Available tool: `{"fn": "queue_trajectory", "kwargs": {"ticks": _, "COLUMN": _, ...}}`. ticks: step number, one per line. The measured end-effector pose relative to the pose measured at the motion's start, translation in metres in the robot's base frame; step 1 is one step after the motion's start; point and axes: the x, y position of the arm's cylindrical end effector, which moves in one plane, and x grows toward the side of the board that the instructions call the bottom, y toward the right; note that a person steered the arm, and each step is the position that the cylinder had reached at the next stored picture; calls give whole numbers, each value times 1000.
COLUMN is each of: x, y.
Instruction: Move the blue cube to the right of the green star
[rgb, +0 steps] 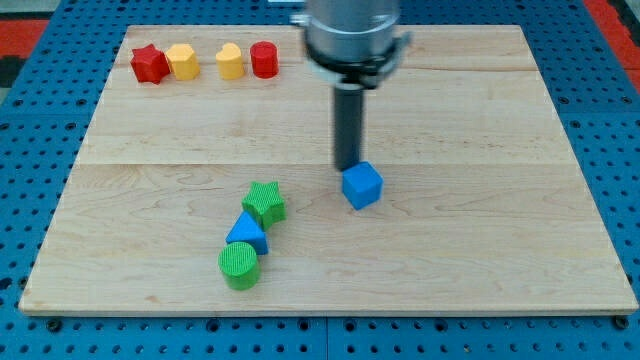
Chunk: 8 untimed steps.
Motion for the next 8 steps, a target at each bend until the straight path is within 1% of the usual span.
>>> {"fn": "queue_trajectory", "kwargs": {"ticks": 1, "x": -9, "y": 37}}
{"fn": "queue_trajectory", "kwargs": {"ticks": 2, "x": 19, "y": 6}}
{"fn": "queue_trajectory", "kwargs": {"ticks": 3, "x": 42, "y": -50}}
{"fn": "queue_trajectory", "kwargs": {"ticks": 4, "x": 39, "y": -3}}
{"fn": "queue_trajectory", "kwargs": {"ticks": 5, "x": 66, "y": 54}}
{"fn": "queue_trajectory", "kwargs": {"ticks": 6, "x": 83, "y": -13}}
{"fn": "queue_trajectory", "kwargs": {"ticks": 7, "x": 84, "y": -81}}
{"fn": "queue_trajectory", "kwargs": {"ticks": 8, "x": 81, "y": -77}}
